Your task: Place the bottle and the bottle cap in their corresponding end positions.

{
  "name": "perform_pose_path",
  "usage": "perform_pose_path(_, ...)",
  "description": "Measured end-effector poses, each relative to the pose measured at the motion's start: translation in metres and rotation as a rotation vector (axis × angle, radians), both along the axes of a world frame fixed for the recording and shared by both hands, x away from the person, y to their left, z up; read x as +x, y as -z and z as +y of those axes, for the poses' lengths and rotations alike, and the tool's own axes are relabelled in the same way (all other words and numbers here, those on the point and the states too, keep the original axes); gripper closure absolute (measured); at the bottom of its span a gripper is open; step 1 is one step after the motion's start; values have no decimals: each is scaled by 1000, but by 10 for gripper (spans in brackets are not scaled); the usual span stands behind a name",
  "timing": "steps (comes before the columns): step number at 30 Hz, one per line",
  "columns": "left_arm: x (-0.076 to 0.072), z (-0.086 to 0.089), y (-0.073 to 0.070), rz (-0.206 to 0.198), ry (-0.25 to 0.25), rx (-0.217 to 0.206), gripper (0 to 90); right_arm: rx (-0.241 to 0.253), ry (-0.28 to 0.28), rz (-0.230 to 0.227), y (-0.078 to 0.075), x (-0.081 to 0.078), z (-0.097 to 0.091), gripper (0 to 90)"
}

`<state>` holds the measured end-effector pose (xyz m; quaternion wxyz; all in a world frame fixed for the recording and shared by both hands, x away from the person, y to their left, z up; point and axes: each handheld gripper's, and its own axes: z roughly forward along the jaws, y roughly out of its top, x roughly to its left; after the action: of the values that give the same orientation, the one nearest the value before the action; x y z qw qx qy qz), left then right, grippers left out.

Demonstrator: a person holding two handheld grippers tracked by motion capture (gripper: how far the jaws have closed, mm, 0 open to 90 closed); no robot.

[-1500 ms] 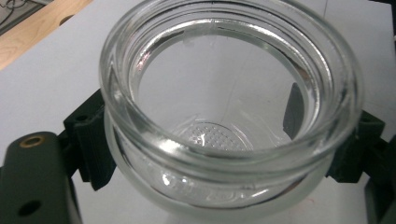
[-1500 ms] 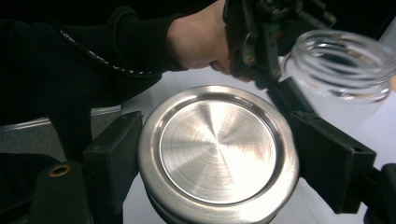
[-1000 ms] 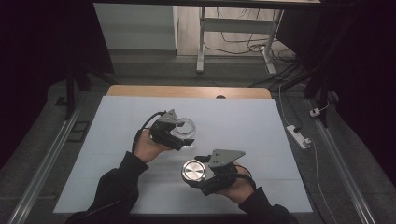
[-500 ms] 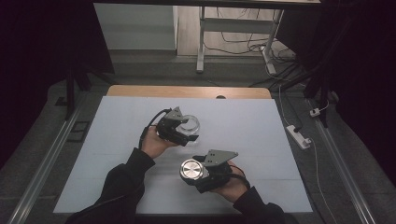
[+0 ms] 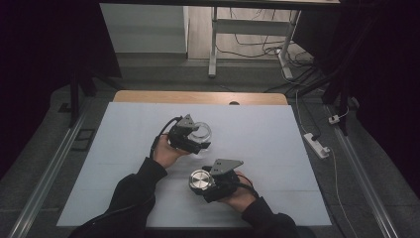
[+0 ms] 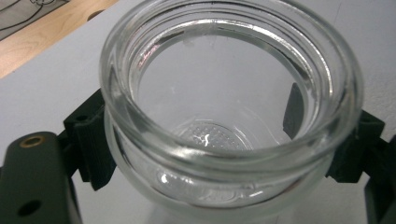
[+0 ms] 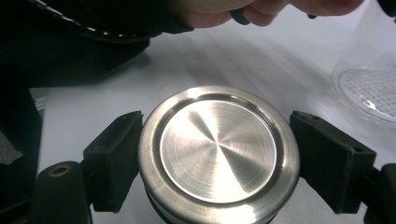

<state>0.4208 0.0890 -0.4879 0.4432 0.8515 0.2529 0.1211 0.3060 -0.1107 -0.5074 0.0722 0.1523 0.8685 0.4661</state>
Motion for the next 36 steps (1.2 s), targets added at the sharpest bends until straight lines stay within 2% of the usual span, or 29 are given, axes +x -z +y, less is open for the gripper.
perform_pose_path(13,6,-3,14,12,-37,14,158,-23,76,11,15,13,-1,199)
perform_pose_path(22,8,-5,21,19,-44,24,158,-69,113,22,26,19,5,198)
perform_pose_path(27,9,-6,24,22,-41,36,158,-84,139,33,29,21,6,198)
perform_pose_path(29,9,-6,25,25,-41,28,158,-86,150,34,30,21,7,198)
perform_pose_path(36,9,-6,26,26,-42,23,157,-105,154,49,31,24,8,197)
